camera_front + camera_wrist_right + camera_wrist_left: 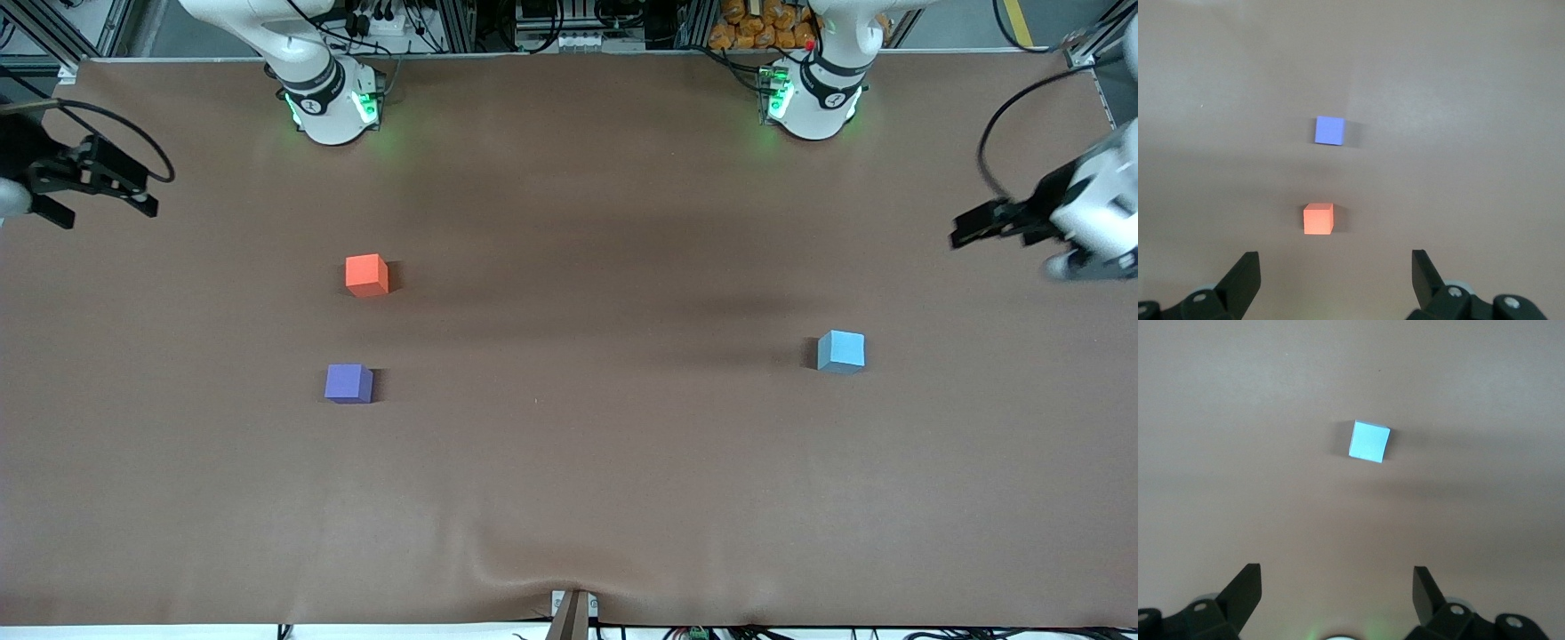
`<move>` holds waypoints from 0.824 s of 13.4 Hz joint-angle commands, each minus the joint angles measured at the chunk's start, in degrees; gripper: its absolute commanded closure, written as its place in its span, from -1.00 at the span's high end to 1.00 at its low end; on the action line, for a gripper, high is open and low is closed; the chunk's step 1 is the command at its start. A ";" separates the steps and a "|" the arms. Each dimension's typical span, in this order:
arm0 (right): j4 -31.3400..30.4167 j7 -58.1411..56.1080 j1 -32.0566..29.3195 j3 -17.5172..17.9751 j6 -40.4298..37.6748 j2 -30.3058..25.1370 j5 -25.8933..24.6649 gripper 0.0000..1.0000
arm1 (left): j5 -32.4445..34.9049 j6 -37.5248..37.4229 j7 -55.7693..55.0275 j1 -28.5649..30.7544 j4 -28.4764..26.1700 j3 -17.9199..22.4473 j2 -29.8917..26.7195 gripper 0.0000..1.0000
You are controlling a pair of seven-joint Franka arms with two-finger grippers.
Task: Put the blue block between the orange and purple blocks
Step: 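Move the open left gripper down over the light-blue cube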
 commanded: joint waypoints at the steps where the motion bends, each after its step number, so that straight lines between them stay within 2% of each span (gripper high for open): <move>1: 1.35 0.13 1.85 -0.31 -1.01 0.83 0.44 1.00 | -0.49 13.19 -0.61 -0.14 -11.23 -1.71 -0.22 1.00; 5: 1.17 0.13 0.88 -0.58 -0.57 1.54 0.18 1.00 | -0.49 22.64 0.17 -0.32 -12.58 -3.74 8.65 1.00; 8: 1.35 0.04 -2.79 -0.67 2.32 2.33 0.18 1.00 | 0.65 25.98 1.41 -0.49 -12.58 -3.74 13.14 1.00; 11: 1.00 -0.57 -5.36 -0.67 3.13 2.42 0.10 1.00 | 4.96 27.84 2.64 -0.32 -12.49 -3.74 16.48 1.00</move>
